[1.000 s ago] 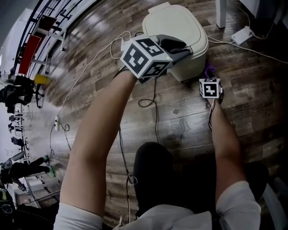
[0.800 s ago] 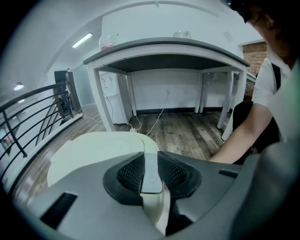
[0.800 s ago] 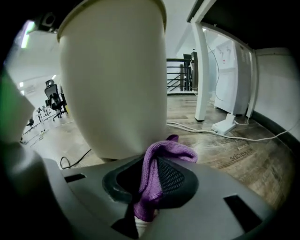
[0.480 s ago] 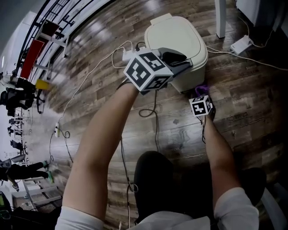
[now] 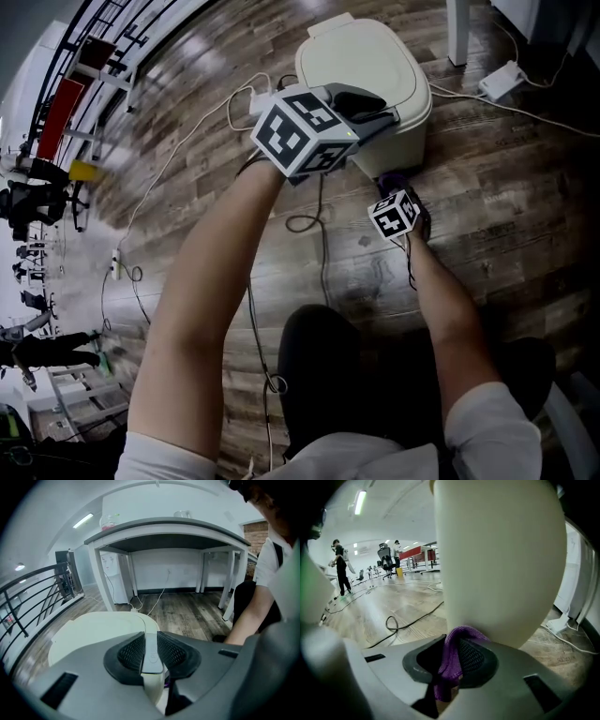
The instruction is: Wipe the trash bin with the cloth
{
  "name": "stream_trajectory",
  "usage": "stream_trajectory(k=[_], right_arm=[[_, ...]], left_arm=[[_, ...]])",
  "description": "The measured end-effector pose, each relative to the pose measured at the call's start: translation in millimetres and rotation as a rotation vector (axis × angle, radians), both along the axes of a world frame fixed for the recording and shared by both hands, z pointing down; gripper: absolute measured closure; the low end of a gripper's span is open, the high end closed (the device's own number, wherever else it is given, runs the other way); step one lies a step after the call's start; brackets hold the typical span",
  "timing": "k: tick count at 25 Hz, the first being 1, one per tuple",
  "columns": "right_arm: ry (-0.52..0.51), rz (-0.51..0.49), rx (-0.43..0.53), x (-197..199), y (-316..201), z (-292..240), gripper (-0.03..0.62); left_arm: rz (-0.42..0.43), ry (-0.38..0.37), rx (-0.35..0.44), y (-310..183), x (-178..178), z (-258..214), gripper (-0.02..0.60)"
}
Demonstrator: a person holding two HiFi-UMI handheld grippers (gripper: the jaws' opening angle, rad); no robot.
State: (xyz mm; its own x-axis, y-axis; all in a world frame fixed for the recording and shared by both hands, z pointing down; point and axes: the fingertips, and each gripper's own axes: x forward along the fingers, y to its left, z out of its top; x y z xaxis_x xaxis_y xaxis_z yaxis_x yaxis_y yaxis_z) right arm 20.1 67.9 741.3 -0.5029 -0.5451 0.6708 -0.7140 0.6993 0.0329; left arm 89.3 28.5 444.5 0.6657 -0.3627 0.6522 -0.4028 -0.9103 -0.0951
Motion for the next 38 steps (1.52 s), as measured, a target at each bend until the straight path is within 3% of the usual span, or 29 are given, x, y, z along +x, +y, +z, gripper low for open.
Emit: stream_trajectory(k=[6, 9, 13, 15, 17, 21, 24, 26, 29, 31, 34, 38], right_arm=[[-0.046, -0.254, 0.020, -57.7, 44.7, -24.1, 0.520], [-0.045, -0.400, 0.047, -78.2, 75.8, -41.9, 0.520], [0.023, -0.535, 0.147, -84.2, 96.4, -73.3, 0.520], [0.058, -0.578, 0.221, -83.9, 98.9, -94.4, 0.520], [0.096, -0.623, 0.310, -80.8, 97.1, -118.6, 0.520], [0.123, -0.627, 0.491, -76.4, 83.4, -182.6, 0.520], [0.176, -0.638, 0.638, -76.0, 76.3, -228.0, 0.520], [0.215, -0.655, 0.734, -77.9, 74.8, -255.2, 0.520], [0.271, -0.687, 0.901, -82.1, 80.7, -297.7, 0.520], [0.327, -0.719, 1.031, -80.3, 90.6, -325.9, 0.520], [0.430, -0.745, 1.191, -70.3, 98.6, -358.9, 0.520], [0.465, -0.728, 1.266, -53.5, 103.6, -380.3, 0.520]], left_arm=[[-0.012, 0.000, 0.015, 0.3, -1.3, 0.1, 0.497], [-0.032, 0.047, 0.031, -0.1, -0.9, -4.1, 0.497], [-0.127, 0.260, 0.067, 14.6, -15.0, -31.1, 0.495], [-0.205, 0.360, 0.132, 35.8, -41.9, -42.9, 0.495], [-0.337, 0.477, 0.166, 61.6, -82.9, -46.9, 0.488], [-0.657, 0.774, 0.110, 118.4, -174.4, -30.4, 0.457], [-0.809, 0.948, 0.027, 153.4, -207.8, -4.3, 0.440], [-0.819, 1.035, -0.046, 168.0, -199.3, 12.0, 0.412], [-0.755, 1.157, -0.155, 171.8, -168.5, 19.4, 0.329], [-0.709, 1.231, -0.184, 167.3, -153.5, 8.8, 0.288], [-0.655, 1.339, -0.149, 159.2, -142.3, -24.6, 0.250], [-0.595, 1.463, -0.066, 148.4, -130.4, -68.9, 0.215]])
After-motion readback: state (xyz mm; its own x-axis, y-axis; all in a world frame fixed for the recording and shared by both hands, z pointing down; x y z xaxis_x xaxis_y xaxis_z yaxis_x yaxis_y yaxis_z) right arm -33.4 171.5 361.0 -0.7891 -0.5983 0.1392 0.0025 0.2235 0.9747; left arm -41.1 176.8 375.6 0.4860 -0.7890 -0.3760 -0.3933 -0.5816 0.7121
